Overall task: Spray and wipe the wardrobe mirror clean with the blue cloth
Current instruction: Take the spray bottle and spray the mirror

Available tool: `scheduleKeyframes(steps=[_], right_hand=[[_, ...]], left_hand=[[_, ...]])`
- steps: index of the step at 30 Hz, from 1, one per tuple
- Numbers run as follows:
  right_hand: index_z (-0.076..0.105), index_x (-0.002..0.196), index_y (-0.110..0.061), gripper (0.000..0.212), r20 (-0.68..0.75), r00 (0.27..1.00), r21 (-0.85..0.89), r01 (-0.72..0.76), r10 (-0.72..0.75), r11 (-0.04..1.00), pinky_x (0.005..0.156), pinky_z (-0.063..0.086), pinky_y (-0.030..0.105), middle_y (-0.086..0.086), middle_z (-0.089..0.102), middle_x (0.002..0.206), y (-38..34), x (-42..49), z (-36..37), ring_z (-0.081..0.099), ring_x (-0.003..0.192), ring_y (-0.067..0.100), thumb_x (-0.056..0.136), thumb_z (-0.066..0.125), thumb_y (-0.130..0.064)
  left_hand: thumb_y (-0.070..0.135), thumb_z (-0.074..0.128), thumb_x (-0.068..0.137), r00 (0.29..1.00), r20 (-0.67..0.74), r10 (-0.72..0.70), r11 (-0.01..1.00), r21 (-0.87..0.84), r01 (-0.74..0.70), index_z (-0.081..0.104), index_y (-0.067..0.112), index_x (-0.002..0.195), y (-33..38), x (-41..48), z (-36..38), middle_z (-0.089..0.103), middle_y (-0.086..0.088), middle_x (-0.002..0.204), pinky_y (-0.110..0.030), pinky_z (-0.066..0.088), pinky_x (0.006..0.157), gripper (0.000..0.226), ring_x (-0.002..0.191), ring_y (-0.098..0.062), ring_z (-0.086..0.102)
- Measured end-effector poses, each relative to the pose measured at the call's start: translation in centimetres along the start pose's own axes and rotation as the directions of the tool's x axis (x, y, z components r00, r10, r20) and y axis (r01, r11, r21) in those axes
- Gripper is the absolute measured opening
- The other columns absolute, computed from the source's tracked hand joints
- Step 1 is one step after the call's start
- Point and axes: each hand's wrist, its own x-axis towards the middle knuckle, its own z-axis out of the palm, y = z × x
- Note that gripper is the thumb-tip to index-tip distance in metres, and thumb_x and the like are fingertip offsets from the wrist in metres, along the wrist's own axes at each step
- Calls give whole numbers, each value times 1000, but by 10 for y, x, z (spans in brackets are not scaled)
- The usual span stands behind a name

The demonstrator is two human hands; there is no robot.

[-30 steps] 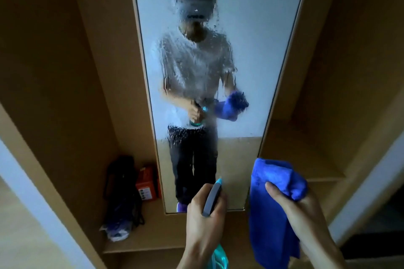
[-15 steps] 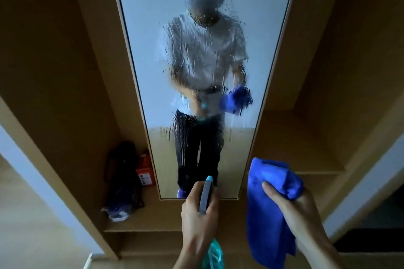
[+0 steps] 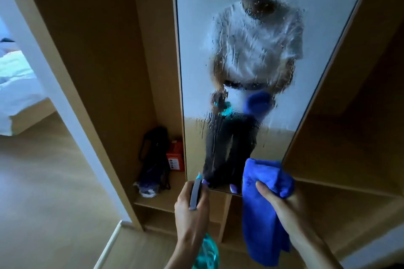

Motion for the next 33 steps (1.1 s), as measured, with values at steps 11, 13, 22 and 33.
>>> scheduleKeyframes(steps=[11,13,22,33], right_hand=[[68,76,1,32,34,999,-30,1,0,1000,67,46,36,23,67,72,3,4,30,67,71,29,80,81,-27],[66,71,-1,35,7,1000,-47,5,-4,999,66,48,40,24,65,68,7,5,28,67,69,33,79,82,-31],[49,51,-11,44,-135,989,-25,-72,68,997,51,27,28,-4,37,42,12,-1,-14,37,42,12,83,78,-18],[56,57,-9,35,-239,969,8,-68,67,998,49,31,26,-9,44,39,25,-12,-58,39,40,3,82,79,-16]], left_hand=[[21,65,97,997,64,37,999,25,-39,68,22,85,-9,20,-18,71,-2,76,-19,48,60,12,74,-19,67],[21,66,97,992,124,30,999,41,-35,69,22,86,-12,21,-14,73,-2,78,-22,50,61,11,77,-20,68],[20,65,98,924,381,24,1000,-18,-18,69,28,91,3,-1,30,69,-12,80,-21,48,58,11,70,-22,66],[30,69,96,933,357,-46,999,-6,51,67,36,92,3,-22,66,72,3,82,-33,60,72,8,80,-22,71]])
